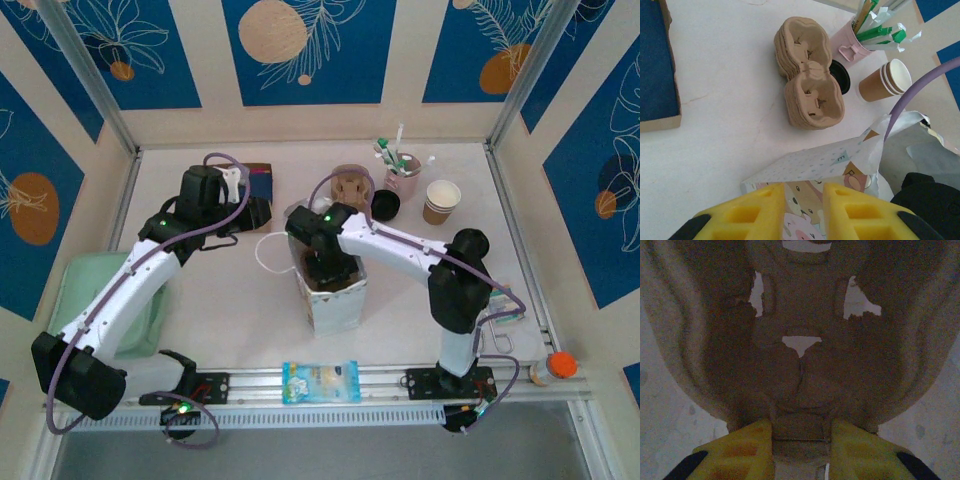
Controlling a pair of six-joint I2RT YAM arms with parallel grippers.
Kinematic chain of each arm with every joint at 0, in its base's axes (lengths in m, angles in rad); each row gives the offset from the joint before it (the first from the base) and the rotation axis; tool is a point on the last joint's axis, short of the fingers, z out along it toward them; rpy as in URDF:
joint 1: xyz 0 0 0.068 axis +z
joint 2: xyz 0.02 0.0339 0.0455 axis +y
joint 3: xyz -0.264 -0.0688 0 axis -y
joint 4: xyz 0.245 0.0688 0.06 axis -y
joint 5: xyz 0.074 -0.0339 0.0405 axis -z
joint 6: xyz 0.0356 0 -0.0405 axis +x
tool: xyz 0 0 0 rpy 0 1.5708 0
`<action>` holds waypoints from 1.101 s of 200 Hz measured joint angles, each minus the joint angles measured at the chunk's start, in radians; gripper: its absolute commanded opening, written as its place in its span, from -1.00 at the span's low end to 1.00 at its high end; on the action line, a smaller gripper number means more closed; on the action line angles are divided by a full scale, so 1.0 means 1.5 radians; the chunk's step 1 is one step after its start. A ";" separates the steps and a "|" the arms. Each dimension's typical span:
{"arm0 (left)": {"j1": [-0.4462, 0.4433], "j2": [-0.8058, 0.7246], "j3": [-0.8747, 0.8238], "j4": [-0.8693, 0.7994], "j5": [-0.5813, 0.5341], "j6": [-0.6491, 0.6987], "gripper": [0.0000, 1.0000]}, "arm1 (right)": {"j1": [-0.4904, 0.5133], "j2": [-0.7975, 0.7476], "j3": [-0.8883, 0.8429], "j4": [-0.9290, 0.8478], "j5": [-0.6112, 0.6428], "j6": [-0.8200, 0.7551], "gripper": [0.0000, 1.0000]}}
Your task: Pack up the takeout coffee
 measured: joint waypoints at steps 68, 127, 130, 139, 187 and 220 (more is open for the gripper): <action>0.000 0.000 0.000 0.000 0.000 0.000 -0.47 | 0.004 -0.016 -0.094 0.091 -0.001 0.035 -0.32; 0.000 0.000 0.000 0.000 0.000 0.000 -0.47 | 0.011 -0.016 -0.109 0.126 -0.001 0.048 -0.16; 0.000 0.000 0.000 0.000 0.000 0.000 -0.47 | 0.011 -0.016 -0.112 0.128 -0.001 0.049 -0.16; 0.000 0.000 0.000 0.000 -0.002 0.000 -0.47 | 0.011 -0.016 -0.120 0.136 -0.002 0.050 -0.13; 0.000 -0.004 0.000 0.000 -0.003 0.000 -0.47 | 0.020 -0.016 -0.148 0.159 -0.008 0.059 0.59; 0.000 -0.010 0.000 0.000 -0.007 0.000 -0.47 | 0.025 -0.016 -0.136 0.148 -0.007 0.059 0.72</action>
